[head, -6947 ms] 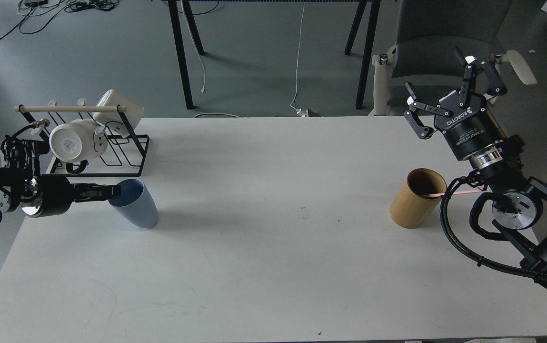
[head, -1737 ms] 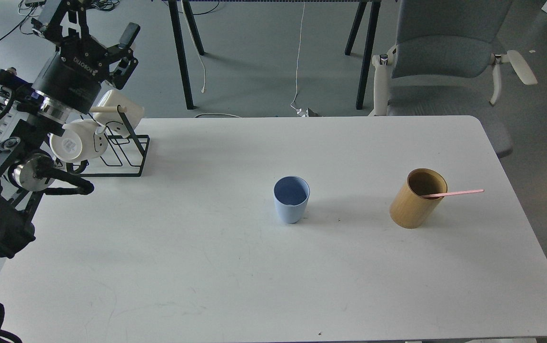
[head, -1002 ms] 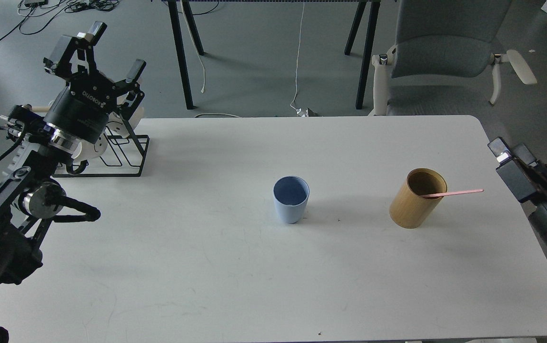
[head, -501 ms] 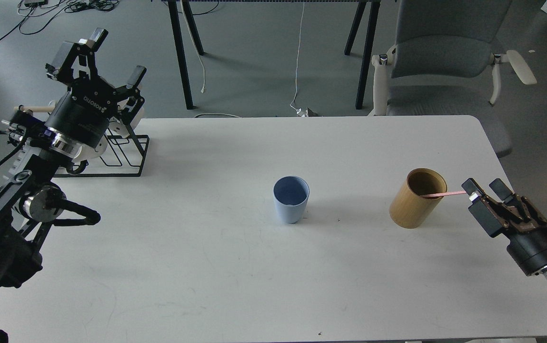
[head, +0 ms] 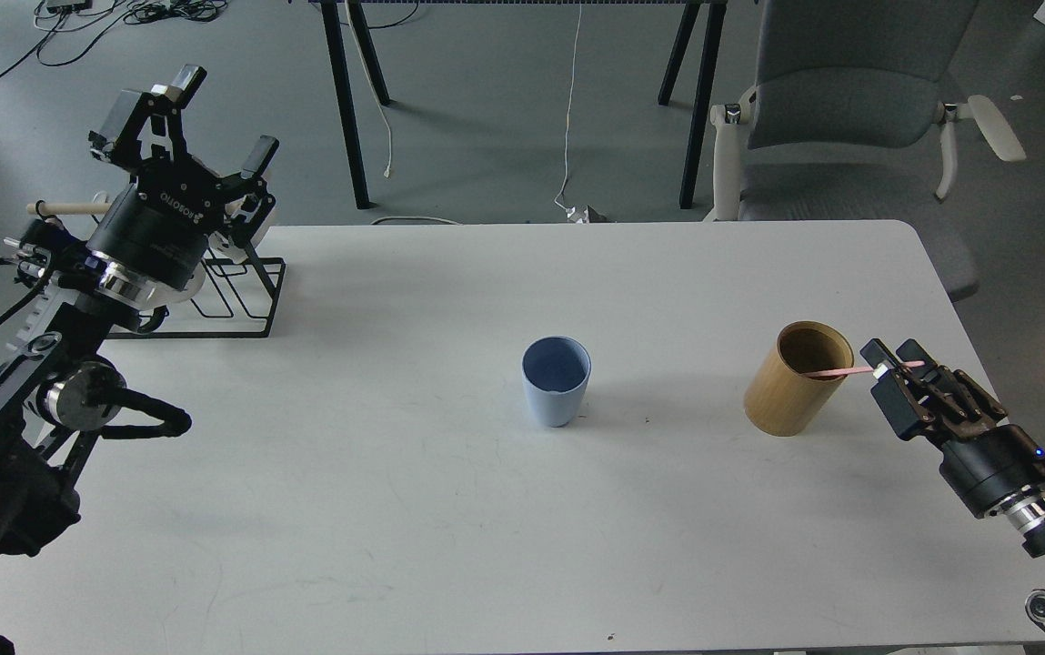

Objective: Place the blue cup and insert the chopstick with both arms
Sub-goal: 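Bring the right gripper to the pink chopstick in the tan cup and grasp it, then pull the pink chopstick up out of the tan cup with the right gripper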

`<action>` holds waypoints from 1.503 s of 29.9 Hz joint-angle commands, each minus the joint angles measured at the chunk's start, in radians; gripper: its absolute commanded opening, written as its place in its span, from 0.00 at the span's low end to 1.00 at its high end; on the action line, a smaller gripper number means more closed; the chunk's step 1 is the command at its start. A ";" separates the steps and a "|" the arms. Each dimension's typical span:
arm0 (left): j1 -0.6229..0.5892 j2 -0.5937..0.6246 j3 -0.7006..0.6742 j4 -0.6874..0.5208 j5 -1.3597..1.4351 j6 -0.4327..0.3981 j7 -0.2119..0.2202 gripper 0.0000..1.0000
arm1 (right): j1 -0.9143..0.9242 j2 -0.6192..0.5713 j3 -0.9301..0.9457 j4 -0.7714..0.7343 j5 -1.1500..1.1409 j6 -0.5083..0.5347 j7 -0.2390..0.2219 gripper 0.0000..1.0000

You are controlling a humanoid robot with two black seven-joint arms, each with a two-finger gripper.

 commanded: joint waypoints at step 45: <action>0.023 -0.001 -0.002 0.012 0.000 0.000 0.000 0.97 | 0.048 0.006 -0.065 -0.047 -0.021 0.000 0.000 0.04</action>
